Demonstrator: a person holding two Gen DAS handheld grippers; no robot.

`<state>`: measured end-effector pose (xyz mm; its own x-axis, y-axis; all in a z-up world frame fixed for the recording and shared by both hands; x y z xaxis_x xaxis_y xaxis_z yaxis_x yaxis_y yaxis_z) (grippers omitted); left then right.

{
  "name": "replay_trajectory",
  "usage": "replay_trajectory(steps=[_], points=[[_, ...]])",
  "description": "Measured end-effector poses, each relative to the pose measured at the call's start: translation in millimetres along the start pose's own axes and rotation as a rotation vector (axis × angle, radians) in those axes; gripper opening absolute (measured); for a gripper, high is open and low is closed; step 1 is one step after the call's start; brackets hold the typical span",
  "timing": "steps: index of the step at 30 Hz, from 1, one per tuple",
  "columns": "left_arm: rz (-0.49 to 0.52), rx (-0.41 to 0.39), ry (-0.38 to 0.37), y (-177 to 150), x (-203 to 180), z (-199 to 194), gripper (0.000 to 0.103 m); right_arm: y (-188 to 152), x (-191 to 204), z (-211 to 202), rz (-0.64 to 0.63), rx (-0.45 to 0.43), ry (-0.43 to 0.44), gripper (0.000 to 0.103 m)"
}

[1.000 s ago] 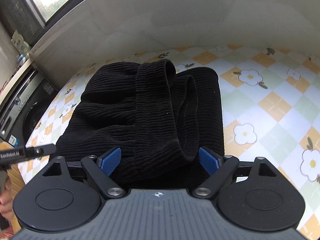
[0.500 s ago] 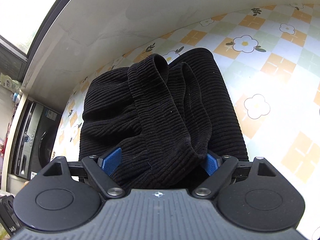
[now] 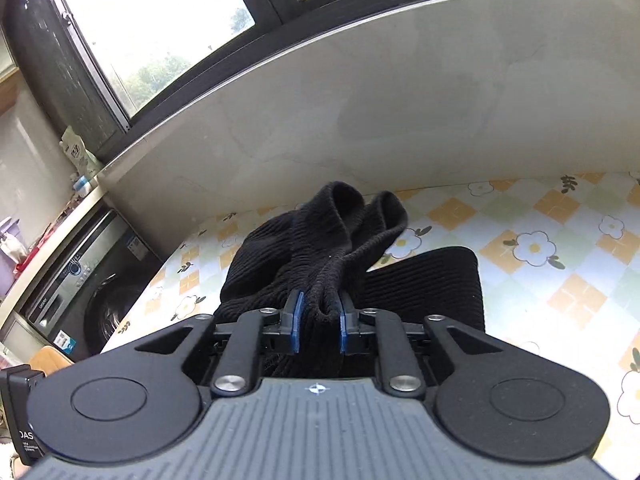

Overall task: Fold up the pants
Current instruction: 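Grasp the pants bundle with the left tool while the right tool holds it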

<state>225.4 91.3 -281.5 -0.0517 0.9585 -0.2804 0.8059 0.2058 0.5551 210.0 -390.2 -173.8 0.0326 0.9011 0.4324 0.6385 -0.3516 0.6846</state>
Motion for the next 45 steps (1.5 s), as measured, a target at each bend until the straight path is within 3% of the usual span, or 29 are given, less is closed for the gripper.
replay_trajectory(steps=[5,10,13,14,18,25,27,28,31,33,37,40,45], points=[[0.104,0.044,0.026,-3.3,-15.8,6.7,0.032,-46.2,-54.6,4.5,0.165,0.055,-0.077,0.016],[0.158,0.076,0.043,-4.7,-21.8,10.3,0.033,-49.5,-56.0,0.4,0.172,0.066,-0.085,0.020],[0.185,0.076,0.054,-6.0,-24.1,11.2,0.035,-40.2,-54.7,-2.5,0.130,0.087,-0.181,0.048],[0.184,0.075,0.055,-5.9,-24.7,11.2,0.035,-33.9,-52.2,-2.9,0.103,0.077,-0.215,0.064],[0.154,0.073,0.046,-5.8,-20.4,12.6,0.036,-12.0,-35.8,3.5,-0.049,0.031,-0.257,0.091],[0.135,0.070,0.035,-5.1,-17.7,10.6,0.036,7.4,-6.8,68.5,-0.236,0.073,-0.264,0.092],[0.134,0.069,0.035,-5.4,-17.4,10.4,0.036,9.5,-10.4,86.3,-0.266,0.106,-0.306,0.092],[0.135,0.068,0.034,-5.5,-16.6,10.0,0.036,12.1,-17.7,91.8,-0.249,0.106,-0.330,0.091],[0.134,0.063,0.031,-6.1,-15.9,9.2,0.036,14.0,-53.5,105.2,-0.055,0.151,-0.292,0.095],[0.131,0.061,0.029,-6.7,-15.8,9.0,0.036,11.0,-69.3,113.6,-0.015,0.178,-0.299,0.103],[0.126,0.065,0.020,-5.3,-14.3,8.8,0.037,8.0,-72.1,111.1,-0.015,0.165,-0.291,0.103],[0.045,0.068,-0.052,1.5,-5.1,6.0,0.047,6.9,-55.9,97.4,-0.020,0.180,-0.262,0.102],[-0.078,0.096,-0.156,23.2,16.1,3.6,0.051,-13.1,-39.9,65.8,-0.064,0.200,-0.195,0.101]])
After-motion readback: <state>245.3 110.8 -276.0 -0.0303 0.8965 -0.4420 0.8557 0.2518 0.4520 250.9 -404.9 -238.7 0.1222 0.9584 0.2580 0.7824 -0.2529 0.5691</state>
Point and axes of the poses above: each gripper's, at about its wrist camera, not at the fingertips, and z roughly the way its jaws point, x to its left, y to its top, the point moved 6 cm from there along z, roughly the way its jaws point, and after that the axes turned 4 degrees about y, right-handed, at the moved point
